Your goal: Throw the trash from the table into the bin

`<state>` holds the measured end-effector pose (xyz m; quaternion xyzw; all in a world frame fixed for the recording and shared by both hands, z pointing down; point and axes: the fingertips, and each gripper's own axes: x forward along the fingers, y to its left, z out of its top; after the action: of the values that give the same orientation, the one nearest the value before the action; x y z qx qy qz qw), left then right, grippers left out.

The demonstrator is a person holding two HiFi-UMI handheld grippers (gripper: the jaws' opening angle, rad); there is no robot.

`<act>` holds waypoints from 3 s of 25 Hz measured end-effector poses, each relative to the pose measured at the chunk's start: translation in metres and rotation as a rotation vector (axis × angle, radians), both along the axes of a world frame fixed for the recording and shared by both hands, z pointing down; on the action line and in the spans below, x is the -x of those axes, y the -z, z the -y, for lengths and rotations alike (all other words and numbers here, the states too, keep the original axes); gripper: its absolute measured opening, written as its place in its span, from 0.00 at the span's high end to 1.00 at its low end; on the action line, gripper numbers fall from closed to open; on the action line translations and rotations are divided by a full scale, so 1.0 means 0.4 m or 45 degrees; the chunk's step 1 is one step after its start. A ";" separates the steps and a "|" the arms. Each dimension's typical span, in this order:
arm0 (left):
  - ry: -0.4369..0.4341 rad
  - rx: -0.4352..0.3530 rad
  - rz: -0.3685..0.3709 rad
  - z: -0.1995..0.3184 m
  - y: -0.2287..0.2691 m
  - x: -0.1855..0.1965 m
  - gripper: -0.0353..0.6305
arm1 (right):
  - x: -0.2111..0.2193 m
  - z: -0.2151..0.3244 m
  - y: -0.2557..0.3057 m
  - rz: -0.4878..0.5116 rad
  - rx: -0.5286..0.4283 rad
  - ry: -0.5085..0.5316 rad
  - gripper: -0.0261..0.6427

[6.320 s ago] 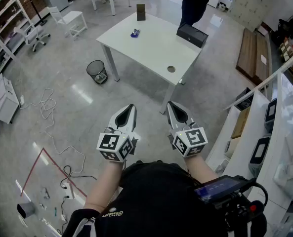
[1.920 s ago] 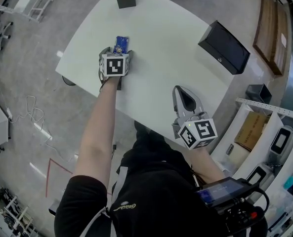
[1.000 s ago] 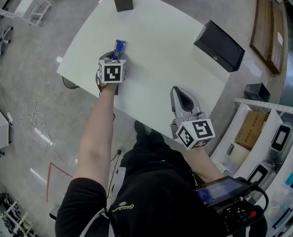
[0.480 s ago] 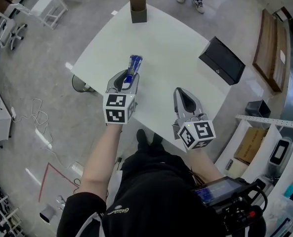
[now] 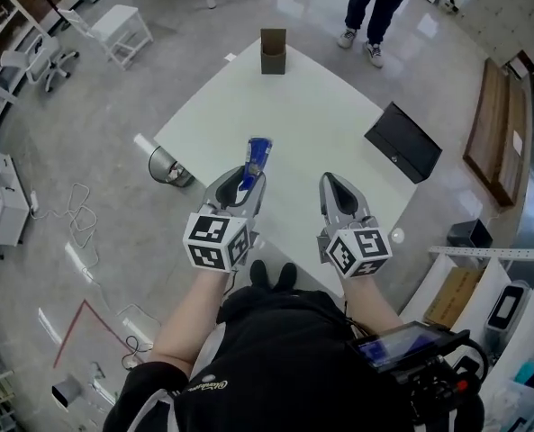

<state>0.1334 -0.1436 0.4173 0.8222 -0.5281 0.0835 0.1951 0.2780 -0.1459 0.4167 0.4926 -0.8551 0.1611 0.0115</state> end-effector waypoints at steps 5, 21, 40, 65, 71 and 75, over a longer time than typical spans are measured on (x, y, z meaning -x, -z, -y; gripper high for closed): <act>0.110 -0.034 -0.004 -0.035 0.028 0.039 0.73 | 0.005 -0.008 0.004 0.003 -0.028 0.081 0.96; 0.736 -0.055 -0.005 -0.294 0.057 0.569 0.73 | 0.525 -0.047 0.021 0.012 -0.051 0.577 0.96; 0.830 -0.048 -0.075 -0.232 0.040 1.210 0.73 | 1.208 0.034 0.030 -0.055 -0.042 0.703 0.96; 0.818 0.209 -0.078 0.265 -0.162 1.466 0.73 | 1.536 0.539 -0.123 -0.060 0.131 0.766 0.96; 0.756 0.295 -0.107 0.308 -0.279 1.479 0.73 | 1.556 0.545 -0.192 -0.094 0.182 0.736 0.96; 0.735 0.392 -0.160 0.338 -0.406 1.493 0.73 | 1.570 0.539 -0.238 -0.112 0.221 0.722 0.96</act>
<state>-0.4637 -0.2789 0.5796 0.6030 -0.7074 0.0529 0.3650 -0.3500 -0.3616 0.5120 0.2378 -0.9403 0.2025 0.1351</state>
